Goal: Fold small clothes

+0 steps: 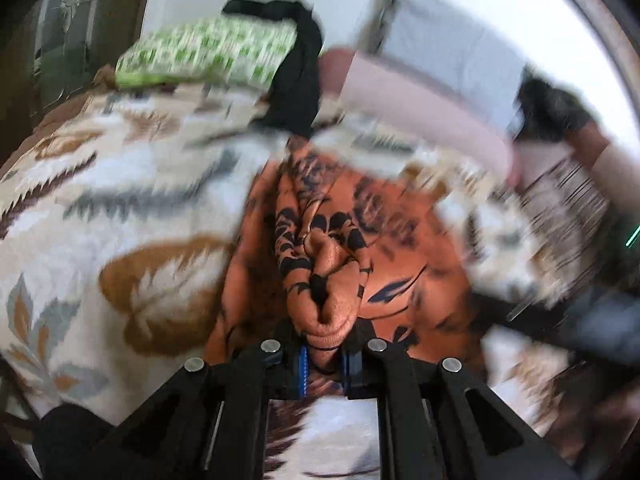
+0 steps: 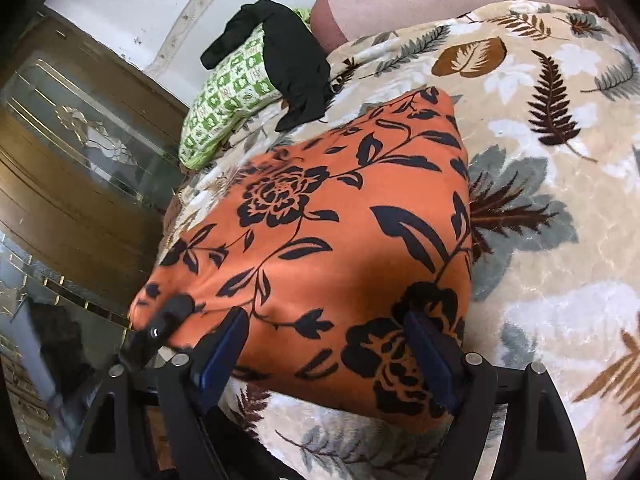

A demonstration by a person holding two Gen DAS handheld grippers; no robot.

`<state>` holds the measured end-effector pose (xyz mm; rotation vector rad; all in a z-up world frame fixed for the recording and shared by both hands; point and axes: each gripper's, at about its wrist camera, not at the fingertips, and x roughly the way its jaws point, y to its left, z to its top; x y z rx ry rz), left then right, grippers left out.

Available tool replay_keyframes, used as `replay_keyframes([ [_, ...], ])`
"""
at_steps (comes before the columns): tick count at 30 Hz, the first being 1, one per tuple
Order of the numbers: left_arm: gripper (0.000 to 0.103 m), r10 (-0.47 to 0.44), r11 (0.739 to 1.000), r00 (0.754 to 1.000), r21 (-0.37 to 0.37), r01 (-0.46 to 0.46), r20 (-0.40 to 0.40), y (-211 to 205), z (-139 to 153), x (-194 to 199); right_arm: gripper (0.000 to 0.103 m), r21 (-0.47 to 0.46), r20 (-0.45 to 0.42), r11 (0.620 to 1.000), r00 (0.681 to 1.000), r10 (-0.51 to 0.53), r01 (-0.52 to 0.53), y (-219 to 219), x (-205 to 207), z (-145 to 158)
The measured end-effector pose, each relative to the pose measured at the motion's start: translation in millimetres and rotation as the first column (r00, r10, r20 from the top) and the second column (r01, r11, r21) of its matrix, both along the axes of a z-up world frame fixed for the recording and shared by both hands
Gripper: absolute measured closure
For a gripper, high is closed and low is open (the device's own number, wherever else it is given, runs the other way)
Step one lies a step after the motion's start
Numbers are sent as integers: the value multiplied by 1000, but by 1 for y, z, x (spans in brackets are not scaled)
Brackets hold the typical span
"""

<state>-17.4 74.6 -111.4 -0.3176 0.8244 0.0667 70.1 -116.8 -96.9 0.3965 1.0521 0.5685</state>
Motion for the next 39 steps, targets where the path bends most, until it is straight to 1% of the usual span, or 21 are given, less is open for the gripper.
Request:
replay_keyframes([
  [2,91,11,1000,999,-4,-11,-44,3,-16,3,20,-32,4,999,1000,17,-17,8,11,15],
  [5,91,-5,999,1000,49,5,-6,-2,-12,0,20,-167,23,982,995,95,-90,41,31,42],
  [7,91,-16,996,1000,94,15,11,-8,-10,-1,20,-287,-1,941,983,185,-178,85,51,54],
  [9,91,-25,990,999,141,22,21,-15,-10,-3,20,-356,-23,903,968,251,-242,128,68,60],
  [12,91,-37,981,999,193,30,36,-20,-10,-8,20,-414,-164,855,949,269,-314,190,101,46],
  [15,91,-51,971,998,236,39,46,-24,-10,-10,20,-495,-225,813,950,219,-305,224,123,29],
  [17,91,-59,966,997,256,44,50,-26,-11,-10,20,-547,-288,763,933,216,-345,241,130,14],
  [19,91,-67,961,996,273,50,54,-28,-12,-11,20,-625,-301,701,935,188,-342,250,135,1],
  [20,91,-72,958,996,281,53,56,-30,-11,-13,27,-659,-305,670,935,179,-343,251,137,-5],
  [21,91,-77,955,995,291,56,58,-30,-12,-13,54,-684,-307,643,935,175,-345,250,138,-8],
  [22,91,-81,953,995,296,59,62,-31,-12,-14,64,-704,-300,625,939,170,-338,247,139,-10],
  [24,91,-88,950,993,306,61,78,-31,-11,-16,78,-684,-283,651,943,177,-328,236,139,-6],
  [26,91,-97,947,990,316,61,101,-31,-8,-20,83,-643,-243,708,954,173,-292,222,136,6],
  [27,91,-103,944,988,325,60,117,-32,-4,-23,84,-605,-208,751,963,170,-263,213,132,18],
  [29,90,-106,935,983,351,48,147,-32,4,-32,84,-546,-167,804,971,172,-236,203,124,34],
  [32,90,-89,930,982,366,22,167,-28,8,-42,84,-444,-133,865,972,194,-233,197,112,54],
  [34,84,-41,962,993,274,9,114,-10,-3,-34,80,-381,-130,893,970,203,-239,203,111,48],
  [35,77,-11,980,998,199,0,54,2,-14,-27,71,-384,-143,889,967,211,-251,209,114,37],
  [36,75,5,993,1000,117,-5,0,15,-27,-19,43,-393,-151,878,961,231,-273,213,117,20],
  [37,75,3,1000,1000,21,-3,-13,27,-35,-17,31,-404,-144,878,965,218,-258,213,116,11],
  [39,73,18,995,1000,-93,-17,7,42,-33,-20,29,-343,-150,911,971,186,-228,204,116,0],
])
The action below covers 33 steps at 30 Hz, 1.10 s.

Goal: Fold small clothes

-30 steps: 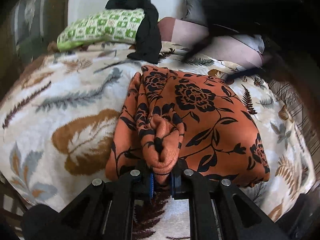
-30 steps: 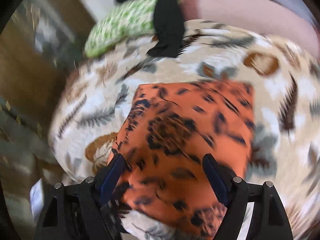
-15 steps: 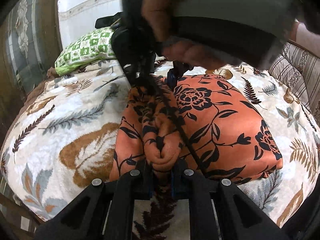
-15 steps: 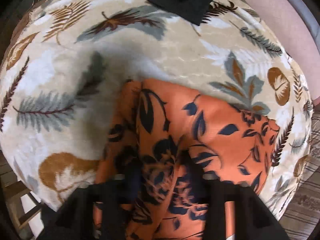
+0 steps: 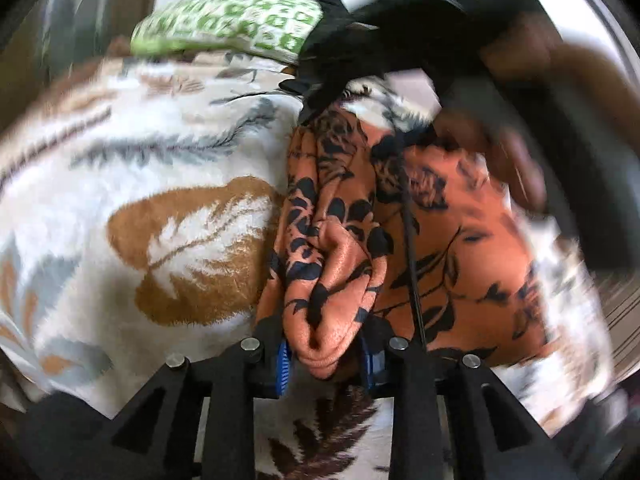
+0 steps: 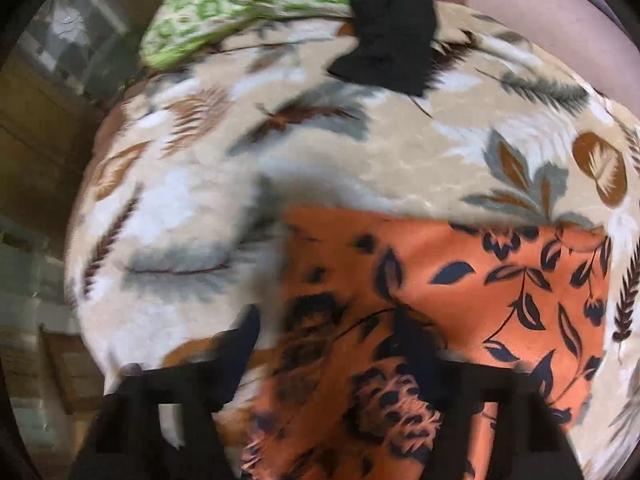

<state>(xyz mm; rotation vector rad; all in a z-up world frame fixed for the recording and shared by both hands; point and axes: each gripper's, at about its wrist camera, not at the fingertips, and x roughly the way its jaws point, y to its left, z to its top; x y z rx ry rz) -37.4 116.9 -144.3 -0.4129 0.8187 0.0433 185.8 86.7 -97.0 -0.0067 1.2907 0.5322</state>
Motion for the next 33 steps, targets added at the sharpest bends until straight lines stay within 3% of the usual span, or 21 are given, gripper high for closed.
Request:
replay_keyframes([
  [2,73,20,996,1000,-82,-20,-2,10,-2,-1,29,79,6,997,1000,15,-15,-10,-7,6],
  [5,73,36,994,999,-104,-37,-8,12,1,-4,29,141,29,990,999,18,-22,-22,-13,26],
  [7,72,46,996,999,-73,-46,-3,10,7,-8,29,227,3,973,1000,27,-27,-27,-11,32],
  [10,53,90,996,996,25,-90,17,6,20,-16,29,340,-91,939,993,74,-39,-18,-3,19],
  [12,52,125,989,991,79,-129,54,8,30,-25,29,401,-194,915,974,114,-28,-5,3,-4],
  [14,52,137,981,987,122,-147,85,10,39,-29,29,402,-194,916,978,80,5,1,16,-22],
  [18,46,48,984,987,163,-74,156,-5,57,-25,29,505,-330,843,944,-10,186,-10,43,-48],
  [21,40,-35,989,985,149,9,171,-19,58,-14,28,551,-318,822,947,49,143,-13,44,-33],
  [24,39,-51,991,991,131,34,127,-23,41,3,28,589,-324,799,941,94,123,-13,50,-26],
  [27,39,-7,992,1000,129,8,-6,-13,9,20,28,550,-340,824,938,72,136,-5,67,-44],
  [28,39,10,990,1000,142,-8,-12,-11,6,21,28,559,-354,811,934,44,173,-8,78,-54],
  [30,36,35,998,998,46,-32,-50,5,-4,22,28,612,-414,729,910,-34,306,-24,87,-67],
  [31,36,42,999,998,20,-41,-55,8,-5,21,28,621,-431,712,902,-38,327,-28,87,-67],
  [33,36,36,999,998,31,-34,-48,7,-3,19,28,622,-418,721,908,-24,305,-31,84,-58],
])
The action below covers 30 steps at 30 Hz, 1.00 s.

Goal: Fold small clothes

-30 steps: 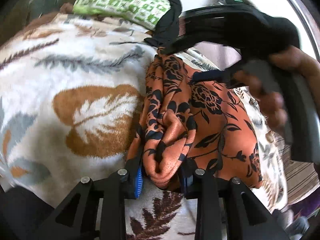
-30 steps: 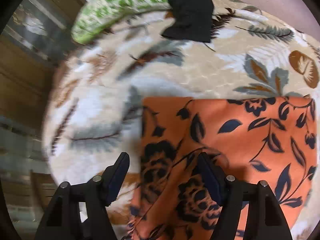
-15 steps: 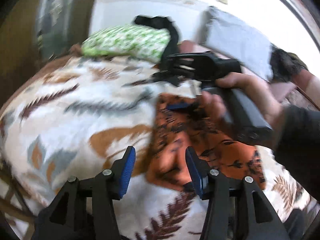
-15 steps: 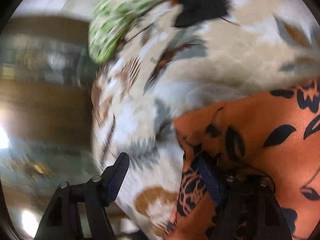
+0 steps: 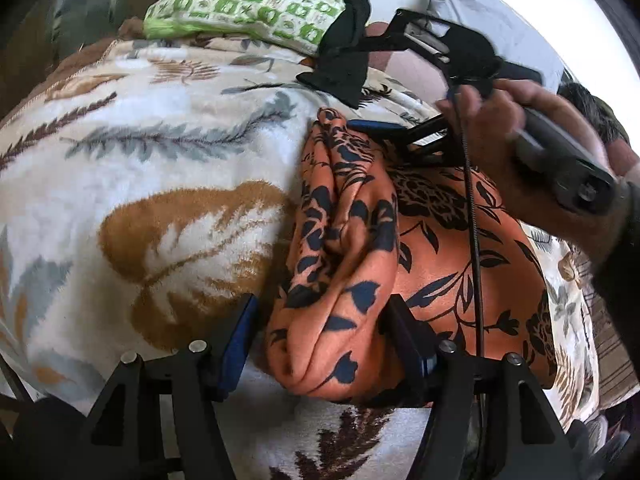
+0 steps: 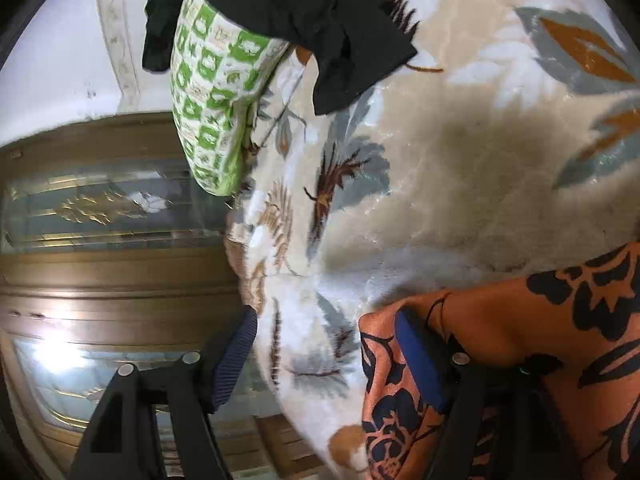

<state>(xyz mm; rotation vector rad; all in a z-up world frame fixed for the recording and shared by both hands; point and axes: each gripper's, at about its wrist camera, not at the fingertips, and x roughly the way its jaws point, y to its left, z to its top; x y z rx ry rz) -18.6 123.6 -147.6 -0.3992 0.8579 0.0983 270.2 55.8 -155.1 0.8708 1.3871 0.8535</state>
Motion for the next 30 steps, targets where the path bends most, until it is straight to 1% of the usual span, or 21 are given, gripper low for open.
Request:
replay_keyframes([
  [2,36,-3,1000,1000,13,3,0,-4,4,-5,28,-9,57,1000,998,25,-24,-11,-10,19],
  [3,36,-4,1000,1000,12,4,2,-5,6,-8,28,11,77,1000,997,24,-25,-24,-19,29],
  [5,36,-2,1000,1000,25,2,17,-7,16,-20,26,-9,133,1000,991,27,-26,-50,-33,45],
  [8,36,-5,999,998,45,2,62,-4,37,-33,26,-51,222,999,975,15,-4,-107,-71,63],
  [10,36,-5,999,996,44,1,91,0,50,-37,25,-89,274,995,961,-21,47,-161,-102,66],
  [11,35,-9,999,994,41,4,107,1,59,-37,21,-104,286,991,957,-49,82,-185,-116,62],
  [12,31,-14,999,993,39,10,116,1,63,-34,19,-115,277,984,955,-102,139,-215,-133,50],
  [13,29,-27,999,992,41,22,125,0,69,-28,19,-117,255,977,957,-141,176,-233,-142,41],
  [14,28,-40,998,991,46,35,131,0,73,-18,18,-106,205,971,961,-188,213,-252,-153,25],
  [15,28,-52,998,989,47,45,141,-1,77,-11,18,-80,120,967,966,-231,241,-267,-165,3],
  [17,26,-90,995,985,54,82,148,-5,79,8,18,-38,67,970,969,-238,241,-275,-178,-14],
  [18,26,-108,992,986,73,99,130,-7,76,21,18,-7,56,975,974,-220,221,-271,-184,-18],
  [20,26,-85,992,994,100,78,64,-6,65,43,18,78,4,976,979,-202,201,-258,-189,-28],
  [21,26,-77,991,997,112,75,13,-6,55,57,18,103,-17,976,981,-193,194,-253,-189,-33],
  [23,26,-70,988,996,135,77,-59,-6,38,74,18,110,-31,970,976,-214,216,-241,-185,-41],
  [24,26,-65,983,990,161,84,-123,-6,26,83,18,99,-41,966,971,-236,239,-237,-182,-45],
  [25,25,-53,983,985,166,80,-164,-5,17,87,18,86,-48,966,969,-242,246,-232,-180,-47],
  [26,23,-41,987,984,148,67,-174,-3,11,87,21,64,-39,970,972,-233,235,-227,-180,-43],
  [27,23,-24,991,985,123,45,-169,1,8,85,43,33,-5,978,979,-204,204,-222,-179,-34],
  [29,22,-12,994,986,101,29,-166,5,4,83,65,-93,72,980,983,-169,176,-216,-184,-16],
  [30,22,-14,994,987,109,32,-162,5,4,82,67,-127,93,976,982,-167,178,-216,-187,-9],
])
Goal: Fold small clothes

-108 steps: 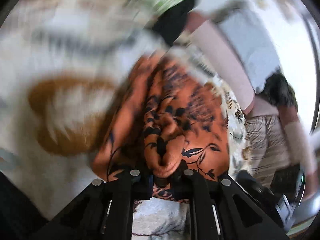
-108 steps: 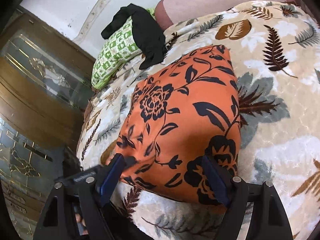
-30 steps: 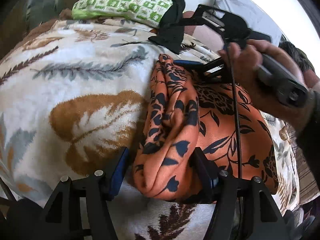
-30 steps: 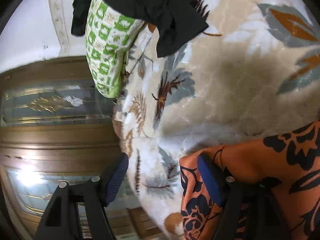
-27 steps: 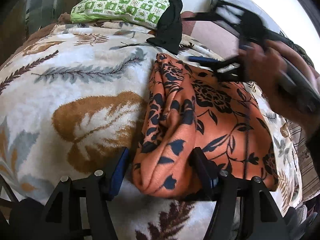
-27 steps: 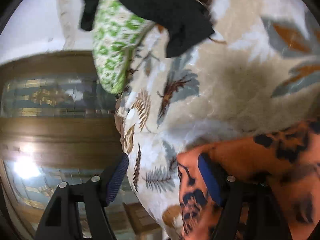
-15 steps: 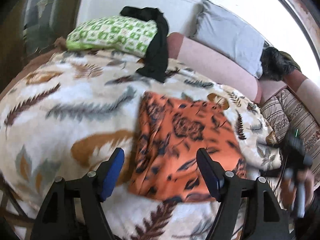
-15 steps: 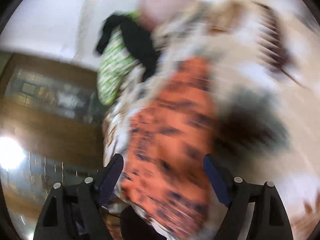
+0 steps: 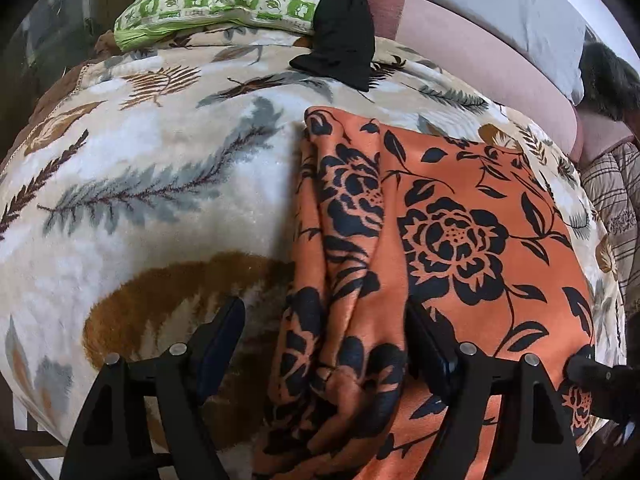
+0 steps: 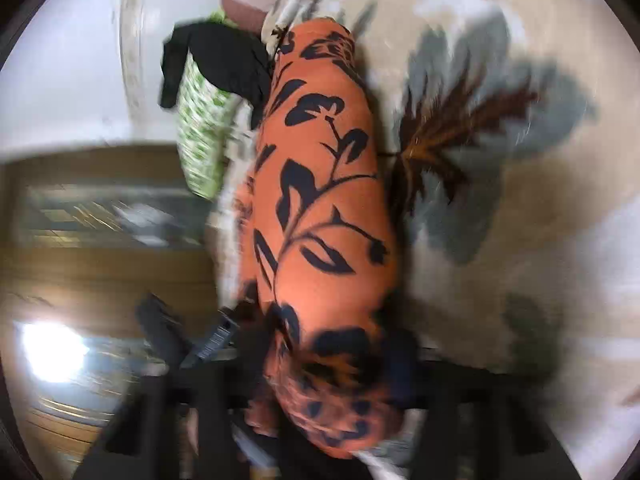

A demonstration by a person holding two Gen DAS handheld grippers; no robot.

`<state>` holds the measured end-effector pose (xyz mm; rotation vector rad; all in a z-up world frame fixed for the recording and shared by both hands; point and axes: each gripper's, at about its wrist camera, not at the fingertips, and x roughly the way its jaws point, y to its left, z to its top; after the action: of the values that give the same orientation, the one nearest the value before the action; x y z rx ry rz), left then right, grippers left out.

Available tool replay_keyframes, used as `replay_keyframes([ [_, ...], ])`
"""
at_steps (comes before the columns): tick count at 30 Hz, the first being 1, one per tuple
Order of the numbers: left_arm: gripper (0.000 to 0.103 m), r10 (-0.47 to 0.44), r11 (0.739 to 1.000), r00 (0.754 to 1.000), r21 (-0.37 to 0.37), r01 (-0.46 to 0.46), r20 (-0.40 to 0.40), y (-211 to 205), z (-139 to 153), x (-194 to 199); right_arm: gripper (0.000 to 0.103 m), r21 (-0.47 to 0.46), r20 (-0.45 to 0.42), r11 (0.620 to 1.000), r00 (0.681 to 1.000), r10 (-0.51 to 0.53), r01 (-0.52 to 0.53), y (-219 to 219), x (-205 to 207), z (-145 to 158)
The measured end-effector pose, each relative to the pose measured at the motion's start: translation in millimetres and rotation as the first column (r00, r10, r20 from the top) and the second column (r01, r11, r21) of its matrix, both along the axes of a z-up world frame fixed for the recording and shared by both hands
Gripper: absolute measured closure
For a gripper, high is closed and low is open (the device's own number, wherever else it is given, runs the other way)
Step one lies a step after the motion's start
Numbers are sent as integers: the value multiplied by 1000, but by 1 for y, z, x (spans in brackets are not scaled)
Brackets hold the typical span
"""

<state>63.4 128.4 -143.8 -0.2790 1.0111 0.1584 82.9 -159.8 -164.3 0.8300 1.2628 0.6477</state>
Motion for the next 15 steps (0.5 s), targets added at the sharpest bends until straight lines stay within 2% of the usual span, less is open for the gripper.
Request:
replay_keyframes([
  [2,22,-12,1000,1000,25,13,-10,-3,1,0,68,-53,2,999,1000,-3,3,2,-4,-3],
  [3,23,-9,999,1000,33,9,-21,-4,4,0,66,-77,-32,997,999,-3,0,2,-4,-18],
  [4,24,-3,999,1000,39,4,-22,-5,11,-2,63,-23,-68,1000,998,-17,16,-2,-3,-27],
  [5,24,-4,999,1000,43,4,-2,-8,22,-7,53,39,-92,999,995,-28,32,-7,-2,-30],
  [6,24,-25,999,998,49,22,55,-13,37,-13,38,76,-103,997,995,-15,23,-11,-2,-26],
  [7,24,-46,997,994,70,39,98,-18,46,-17,32,89,-69,996,998,-6,12,-15,-2,-16],
  [8,24,-85,990,985,124,67,150,-27,58,-19,30,87,-13,996,1000,-12,13,-22,-1,-2],
  [9,24,-106,985,980,156,80,166,-32,61,-19,30,88,17,996,1000,-19,17,-26,2,7],
  [10,24,-119,980,979,177,90,165,-35,60,-15,30,110,32,994,999,-30,26,-31,10,14],
  [11,24,-126,979,983,178,102,131,-36,51,-5,29,126,28,991,999,-40,36,-32,16,14],
  [13,24,-107,981,993,169,97,55,-32,27,7,28,157,-30,986,998,-57,62,-30,38,2],
  [14,23,-88,981,996,174,87,-2,-28,11,14,28,181,-75,982,997,-34,47,-25,48,-11],
  [15,21,-69,985,998,155,68,1,-22,0,14,31,188,-145,982,989,22,5,-13,56,-30],
])
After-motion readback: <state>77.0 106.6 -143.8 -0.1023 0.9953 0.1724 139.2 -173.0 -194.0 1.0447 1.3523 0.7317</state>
